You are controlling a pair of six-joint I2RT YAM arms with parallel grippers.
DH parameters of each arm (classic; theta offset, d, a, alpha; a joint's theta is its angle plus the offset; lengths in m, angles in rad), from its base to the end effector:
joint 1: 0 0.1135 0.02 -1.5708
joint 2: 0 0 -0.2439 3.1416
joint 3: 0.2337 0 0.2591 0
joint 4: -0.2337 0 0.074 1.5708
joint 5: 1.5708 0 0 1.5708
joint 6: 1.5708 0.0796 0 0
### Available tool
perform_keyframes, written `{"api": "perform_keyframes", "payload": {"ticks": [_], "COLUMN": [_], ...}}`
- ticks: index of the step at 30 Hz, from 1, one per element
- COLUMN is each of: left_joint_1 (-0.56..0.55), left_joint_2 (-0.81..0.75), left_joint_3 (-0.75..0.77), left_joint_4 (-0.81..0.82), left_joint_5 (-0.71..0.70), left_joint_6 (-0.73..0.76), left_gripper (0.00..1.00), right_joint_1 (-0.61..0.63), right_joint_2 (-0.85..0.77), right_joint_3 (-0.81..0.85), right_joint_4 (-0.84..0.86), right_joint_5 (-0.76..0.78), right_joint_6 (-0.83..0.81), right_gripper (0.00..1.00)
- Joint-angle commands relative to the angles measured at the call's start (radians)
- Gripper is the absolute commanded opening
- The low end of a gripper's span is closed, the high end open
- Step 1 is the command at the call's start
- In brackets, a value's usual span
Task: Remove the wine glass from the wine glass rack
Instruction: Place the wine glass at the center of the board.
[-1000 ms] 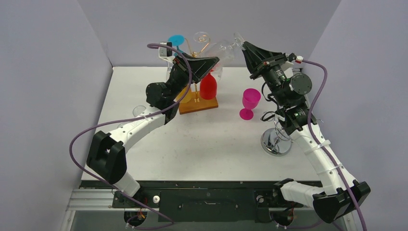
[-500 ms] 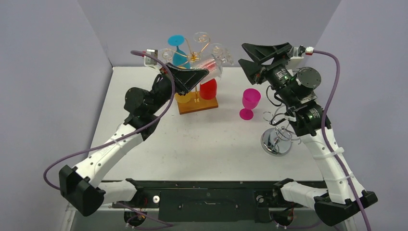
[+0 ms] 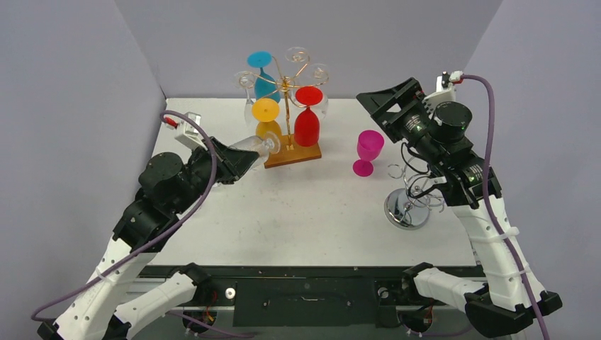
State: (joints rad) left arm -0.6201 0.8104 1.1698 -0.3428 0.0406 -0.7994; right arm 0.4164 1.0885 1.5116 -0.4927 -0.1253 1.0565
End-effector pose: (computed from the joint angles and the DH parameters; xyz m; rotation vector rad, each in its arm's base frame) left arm 0.1774 -0.1306 0.4376 -0.1153 1.6690 -1.1340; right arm 0.2380 0.1161 0.4771 0.4626 1.7279 1.2017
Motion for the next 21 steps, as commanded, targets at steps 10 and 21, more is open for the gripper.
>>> {"api": "perform_keyframes", "payload": {"ticks": [10, 21], "left_joint_1": [0.053, 0.311], "left_joint_2": [0.138, 0.343], "left_joint_3": [0.04, -0.079], "left_joint_4": [-0.591, -0.495], "left_joint_5": [-0.408, -0.224], "left_joint_6": [0.056, 0.131], "left_gripper": [0.0, 0.0], "right_joint_1": [0.022, 0.022], "right_joint_2": [-0.012, -0.067], "right_joint_3": [-0.014, -0.067], "right_joint_4": [-0.129, -0.141], "right_joint_5": [0.135, 0.205], "right_joint_6": [-0.211, -0.26], "right_gripper": [0.77, 0.77]}}
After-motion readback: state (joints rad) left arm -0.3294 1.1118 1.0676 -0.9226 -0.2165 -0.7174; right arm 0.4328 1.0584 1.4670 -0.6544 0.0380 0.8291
